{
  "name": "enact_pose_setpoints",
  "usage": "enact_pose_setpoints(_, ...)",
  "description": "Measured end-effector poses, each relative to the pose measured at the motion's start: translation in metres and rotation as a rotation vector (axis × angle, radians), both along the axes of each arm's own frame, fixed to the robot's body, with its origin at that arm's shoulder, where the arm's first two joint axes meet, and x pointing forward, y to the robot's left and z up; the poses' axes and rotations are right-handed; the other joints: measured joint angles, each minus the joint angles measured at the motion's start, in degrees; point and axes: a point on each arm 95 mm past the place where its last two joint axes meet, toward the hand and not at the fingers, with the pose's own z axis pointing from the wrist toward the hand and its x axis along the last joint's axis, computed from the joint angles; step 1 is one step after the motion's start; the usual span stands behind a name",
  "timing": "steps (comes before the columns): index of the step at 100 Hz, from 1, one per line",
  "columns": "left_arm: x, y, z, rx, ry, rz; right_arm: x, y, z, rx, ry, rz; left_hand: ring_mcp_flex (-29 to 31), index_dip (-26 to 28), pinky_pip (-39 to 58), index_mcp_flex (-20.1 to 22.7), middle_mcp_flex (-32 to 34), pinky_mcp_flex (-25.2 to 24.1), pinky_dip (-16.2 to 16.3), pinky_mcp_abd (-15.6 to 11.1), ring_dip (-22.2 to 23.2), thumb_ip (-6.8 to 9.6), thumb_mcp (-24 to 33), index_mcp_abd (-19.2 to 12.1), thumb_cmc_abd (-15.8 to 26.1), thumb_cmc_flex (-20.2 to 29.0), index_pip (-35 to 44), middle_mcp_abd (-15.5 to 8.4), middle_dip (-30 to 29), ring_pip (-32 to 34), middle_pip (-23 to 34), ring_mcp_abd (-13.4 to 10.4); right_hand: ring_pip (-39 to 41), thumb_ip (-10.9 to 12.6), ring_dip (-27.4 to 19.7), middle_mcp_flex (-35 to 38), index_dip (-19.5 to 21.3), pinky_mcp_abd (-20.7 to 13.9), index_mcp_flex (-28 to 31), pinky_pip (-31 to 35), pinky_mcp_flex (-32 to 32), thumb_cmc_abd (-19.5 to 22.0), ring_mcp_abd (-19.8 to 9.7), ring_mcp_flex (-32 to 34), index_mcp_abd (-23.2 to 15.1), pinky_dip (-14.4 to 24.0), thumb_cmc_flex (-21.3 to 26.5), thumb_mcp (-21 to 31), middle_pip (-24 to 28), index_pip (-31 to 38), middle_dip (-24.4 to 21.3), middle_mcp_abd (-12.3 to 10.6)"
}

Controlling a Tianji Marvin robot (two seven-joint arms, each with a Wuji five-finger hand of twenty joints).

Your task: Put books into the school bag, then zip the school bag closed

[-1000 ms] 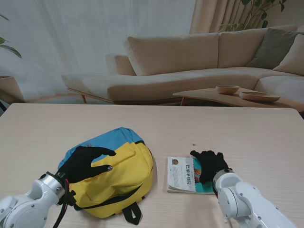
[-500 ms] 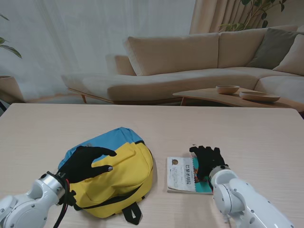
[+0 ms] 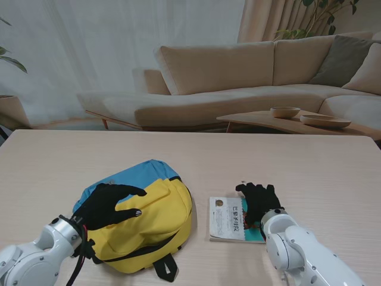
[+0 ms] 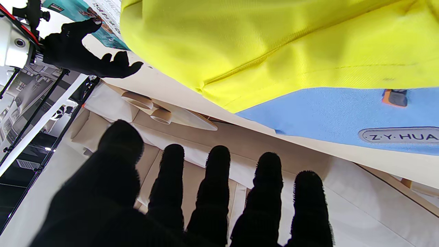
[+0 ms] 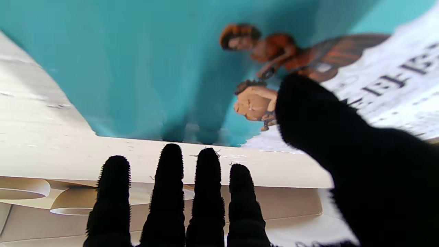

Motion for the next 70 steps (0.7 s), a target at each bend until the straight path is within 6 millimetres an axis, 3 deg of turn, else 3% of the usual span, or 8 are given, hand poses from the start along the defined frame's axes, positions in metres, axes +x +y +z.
enact_pose_setpoints(8,0.0,0.0,0.0,0.003,0.001,-0.001,-0.006,-0.001,-0.001,-0.009,-0.001,0.003,0.0,0.0,-0.1,-0.3,-0.7,0.0,0.0,0.0,0.0,0.0,0.0,0.0,0.0,0.0,0.1,0.0,0.0,-0.4,0.1,0.0,-6.2,0.7,-2.9,-1.3,0.0,0.0,0.0,-0.8,-0.1,5.2,0.6,-0.6,-0.1,0.0,-0.7,-0.2,-7.0,-1.7,-7.2,1.7)
enact_pose_setpoints(16,0.0,0.0,0.0,0.005,0.005,-0.004,-0.011,-0.002,-0.001,-0.023,-0.004,0.004,0.0,0.0,-0.1,-0.4,-0.7,0.0,0.0,0.0,0.0,0.0,0.0,0.0,0.0,-0.7,0.0,0.0,0.0,-0.4,0.1,0.0,-13.0,0.7,-6.4,-1.3,0.0,0.0,0.0,-1.9,-0.8,7.4,0.7,-2.6,-0.1,-0.2,-0.7,-0.2,-18.4,-4.0,-13.5,3.9)
enact_pose_setpoints(22,0.0,0.0,0.0,0.008,0.007,-0.007,-0.013,-0.004,0.0,-0.033,0.007,0.002,0.0,0.0,-0.1,-0.5,-0.7,0.0,0.0,0.0,0.0,0.0,0.0,0.0,0.0,-0.7,0.0,0.0,0.0,-0.4,0.1,0.0,-18.4,1.0,-9.2,-1.3,0.0,-0.2,0.0,-3.6,-1.5,9.0,1.0,-3.5,-0.1,-1.1,-0.7,-0.2,-26.4,-6.1,-16.3,5.8)
enact_pose_setpoints(29,-0.001,0.001,0.0,0.009,0.007,-0.008,-0.014,-0.005,0.001,-0.037,0.035,-0.005,0.0,0.0,-0.1,-0.5,-1.3,0.0,0.0,0.0,0.0,0.0,0.0,0.0,0.0,-0.7,0.0,0.0,0.0,-0.4,0.1,0.0,-23.5,1.7,-11.9,-1.3,0.0,-0.3,0.0,-5.1,-2.0,10.1,1.8,-3.5,-0.1,-2.3,-0.7,-0.2,-30.8,-8.0,-17.9,7.1)
enact_pose_setpoints(38,-0.001,0.002,0.0,0.012,0.005,-0.006,-0.014,-0.007,0.002,-0.04,0.067,-0.016,-0.7,0.0,-0.1,-0.5,-1.3,0.0,0.0,-0.1,0.0,0.0,0.0,0.0,0.0,-0.7,0.0,0.0,0.0,-0.6,0.0,-0.1,-26.2,1.7,-13.1,-1.3,0.0,-0.3,0.0,-5.8,-2.2,11.5,2.4,-4.1,0.8,-2.9,-1.0,-0.2,-31.9,-10.2,-18.4,8.1)
enact_pose_setpoints(60,-0.002,0.002,0.001,0.007,0.001,-0.012,-0.015,-0.012,0.002,-0.043,0.08,-0.031,-0.7,0.0,-0.2,-0.5,-1.3,0.0,0.0,-0.1,0.0,0.0,0.0,0.0,-0.1,-0.7,0.0,0.0,0.0,-0.6,0.0,-0.1,-26.8,1.8,-13.7,-0.1,1.6,-0.3,0.0,-5.9,-2.3,12.2,2.5,-4.0,0.8,-3.5,-2.9,-0.3,-21.4,-11.4,-14.7,8.7)
enact_pose_setpoints(70,0.0,0.002,0.001,-0.003,0.005,-0.026,-0.016,-0.013,0.002,-0.031,0.076,-0.041,-0.7,0.0,-0.2,-0.5,-1.3,0.0,0.0,-0.1,0.0,0.0,0.0,0.0,-0.1,-0.7,0.0,0.0,0.0,-0.6,0.0,-0.1,-25.7,1.8,-13.3,1.4,2.3,-0.3,0.0,-5.9,-2.2,12.2,2.5,-4.0,0.8,-3.5,-2.9,-0.3,-20.9,-10.8,-14.1,8.7)
